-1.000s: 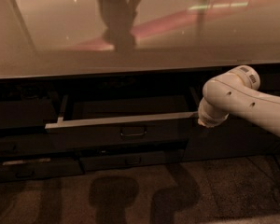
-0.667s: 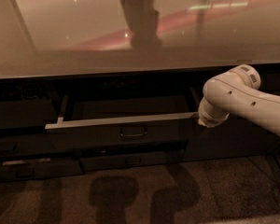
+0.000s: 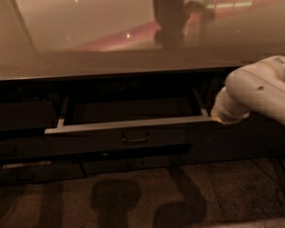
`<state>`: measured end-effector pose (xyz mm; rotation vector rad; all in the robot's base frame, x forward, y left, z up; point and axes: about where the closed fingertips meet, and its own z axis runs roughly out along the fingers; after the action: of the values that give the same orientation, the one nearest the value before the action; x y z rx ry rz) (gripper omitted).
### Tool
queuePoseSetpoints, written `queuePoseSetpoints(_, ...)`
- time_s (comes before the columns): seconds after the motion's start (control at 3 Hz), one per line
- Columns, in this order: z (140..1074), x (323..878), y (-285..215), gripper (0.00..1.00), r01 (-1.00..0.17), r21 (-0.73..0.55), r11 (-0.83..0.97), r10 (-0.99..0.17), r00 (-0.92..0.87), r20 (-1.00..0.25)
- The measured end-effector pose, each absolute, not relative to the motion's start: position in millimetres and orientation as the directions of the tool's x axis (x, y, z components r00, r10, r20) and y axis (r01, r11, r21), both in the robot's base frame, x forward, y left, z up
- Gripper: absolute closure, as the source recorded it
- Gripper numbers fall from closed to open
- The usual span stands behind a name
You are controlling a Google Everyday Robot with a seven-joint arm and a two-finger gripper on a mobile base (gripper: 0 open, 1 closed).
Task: Open top drawer
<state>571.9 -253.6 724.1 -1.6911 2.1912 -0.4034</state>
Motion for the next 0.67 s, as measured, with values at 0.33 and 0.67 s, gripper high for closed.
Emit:
queuePoseSetpoints(0.33, 791.8, 547.3, -262.4, 1.0, -0.827, -0.496, 0.264, -0.964, -0.224, -0.141)
queuePoseSetpoints(0.67, 791.8, 547.3, -262.4, 1.0, -0.827, -0.496, 0.264, -0.964, -0.224, -0.141)
